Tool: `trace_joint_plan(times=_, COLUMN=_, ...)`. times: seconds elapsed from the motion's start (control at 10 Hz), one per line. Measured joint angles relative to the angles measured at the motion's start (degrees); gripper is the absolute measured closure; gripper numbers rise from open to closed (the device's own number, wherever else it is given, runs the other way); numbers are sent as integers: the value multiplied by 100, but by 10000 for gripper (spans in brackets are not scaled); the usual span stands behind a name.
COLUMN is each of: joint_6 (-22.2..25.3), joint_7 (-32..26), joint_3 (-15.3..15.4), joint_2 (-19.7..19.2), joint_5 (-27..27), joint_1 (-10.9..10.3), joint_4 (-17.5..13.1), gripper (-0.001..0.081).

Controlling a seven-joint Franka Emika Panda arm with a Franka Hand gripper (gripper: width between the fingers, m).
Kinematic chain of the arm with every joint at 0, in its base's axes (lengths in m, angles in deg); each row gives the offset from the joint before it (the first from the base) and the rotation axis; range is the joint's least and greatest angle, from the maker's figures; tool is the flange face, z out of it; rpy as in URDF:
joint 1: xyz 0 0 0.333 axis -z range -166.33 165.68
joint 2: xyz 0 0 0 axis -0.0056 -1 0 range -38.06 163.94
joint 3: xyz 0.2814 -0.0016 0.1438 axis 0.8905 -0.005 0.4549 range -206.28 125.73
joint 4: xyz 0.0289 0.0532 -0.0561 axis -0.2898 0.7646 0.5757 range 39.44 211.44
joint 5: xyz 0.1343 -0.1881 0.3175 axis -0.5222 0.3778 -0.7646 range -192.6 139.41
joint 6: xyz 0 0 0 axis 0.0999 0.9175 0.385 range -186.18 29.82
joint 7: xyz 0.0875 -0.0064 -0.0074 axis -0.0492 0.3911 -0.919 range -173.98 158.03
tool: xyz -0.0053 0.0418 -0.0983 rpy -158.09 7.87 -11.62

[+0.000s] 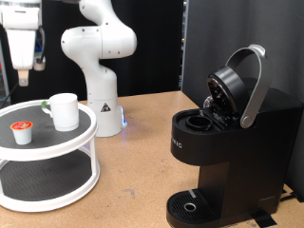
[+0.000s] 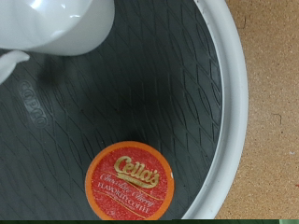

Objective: Make a cup of coffee with the keurig machine

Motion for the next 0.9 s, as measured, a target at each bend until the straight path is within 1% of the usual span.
trace_joint_plan(times=0.1, joint_6=-206, joint_7=15, joint_3=-50, joint_2=-65, joint_5=38, joint_1=38, joint_4=104, gripper=1)
trace_joint_plan(times=0.3, joint_6=-587, joint_7=15, joint_3=-210, joint_2=-220, joint_5=5, joint_1=42, joint_4=277, gripper=1)
trace_joint_plan(times=0.6, joint_6=-1000, joint_7=-87, joint_3=-393, joint_2=-414, joint_5=-7, joint_1=24, joint_4=487, gripper=1)
trace_joint_plan(times=0.9, joint_6=-1318, joint_7=-114, joint_3=-462, joint_2=-616, joint_5=8, joint_1=24, joint_4=640, gripper=1)
